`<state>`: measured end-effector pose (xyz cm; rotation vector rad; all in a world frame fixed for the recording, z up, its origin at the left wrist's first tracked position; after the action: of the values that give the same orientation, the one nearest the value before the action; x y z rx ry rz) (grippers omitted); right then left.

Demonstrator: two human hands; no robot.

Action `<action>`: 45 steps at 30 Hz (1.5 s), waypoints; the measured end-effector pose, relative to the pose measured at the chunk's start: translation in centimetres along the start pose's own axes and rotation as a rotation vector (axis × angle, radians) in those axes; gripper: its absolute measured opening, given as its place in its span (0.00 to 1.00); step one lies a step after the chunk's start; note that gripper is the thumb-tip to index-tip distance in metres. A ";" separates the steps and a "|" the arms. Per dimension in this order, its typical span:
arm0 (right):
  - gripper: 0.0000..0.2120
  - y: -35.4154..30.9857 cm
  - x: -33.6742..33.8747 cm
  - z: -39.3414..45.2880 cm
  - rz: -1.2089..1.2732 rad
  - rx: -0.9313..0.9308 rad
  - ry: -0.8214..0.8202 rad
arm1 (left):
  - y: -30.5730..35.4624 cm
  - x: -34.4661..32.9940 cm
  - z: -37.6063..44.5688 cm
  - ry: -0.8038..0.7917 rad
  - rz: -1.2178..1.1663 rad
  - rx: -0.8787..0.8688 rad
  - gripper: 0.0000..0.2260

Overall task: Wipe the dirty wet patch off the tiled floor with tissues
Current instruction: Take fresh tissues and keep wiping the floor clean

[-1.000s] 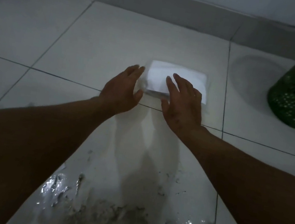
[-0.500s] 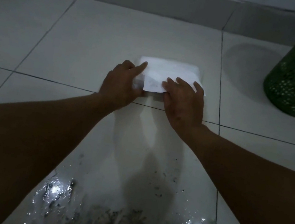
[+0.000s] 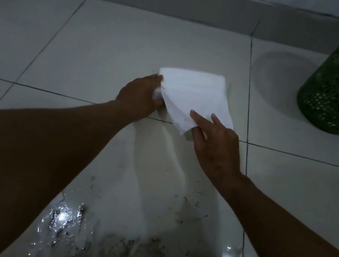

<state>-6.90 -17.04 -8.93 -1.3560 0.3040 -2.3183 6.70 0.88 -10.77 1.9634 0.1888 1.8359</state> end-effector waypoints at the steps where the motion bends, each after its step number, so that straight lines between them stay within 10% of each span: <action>1: 0.15 0.1 0.2 -0.7 0.033 -0.035 0.010 | 0.0 0.0 0.0 -0.001 0.002 0.003 0.29; 16: 0.12 -0.8 4.3 -5.4 0.270 -0.326 0.188 | 1.0 0.0 0.3 -0.053 0.038 0.047 0.29; 22: 0.12 -1.0 4.2 -2.9 0.316 -0.354 0.244 | 0.7 -0.2 -0.8 0.024 -0.002 -0.245 0.41; 34: 0.12 -1.6 6.9 -1.2 0.392 -0.475 0.343 | 1.9 -1.1 0.3 0.004 0.095 -0.192 0.22; 45: 0.08 -6.7 4.9 3.0 0.447 -0.401 -0.003 | -0.3 3.3 -4.8 -0.040 0.110 -0.054 0.34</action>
<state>-8.10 -13.38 -1.05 -1.2970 1.0044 -1.9405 2.41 3.52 -7.75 2.0078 0.0187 1.8474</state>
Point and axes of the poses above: each hand's wrist, its own z-axis towards the middle knuckle, its own x-axis out of the back of the hand, y = z × x, the point moved 3 cm from there along z, towards the middle knuckle, and after that the axes turned 7 degrees about x, right-handed, at the moved point
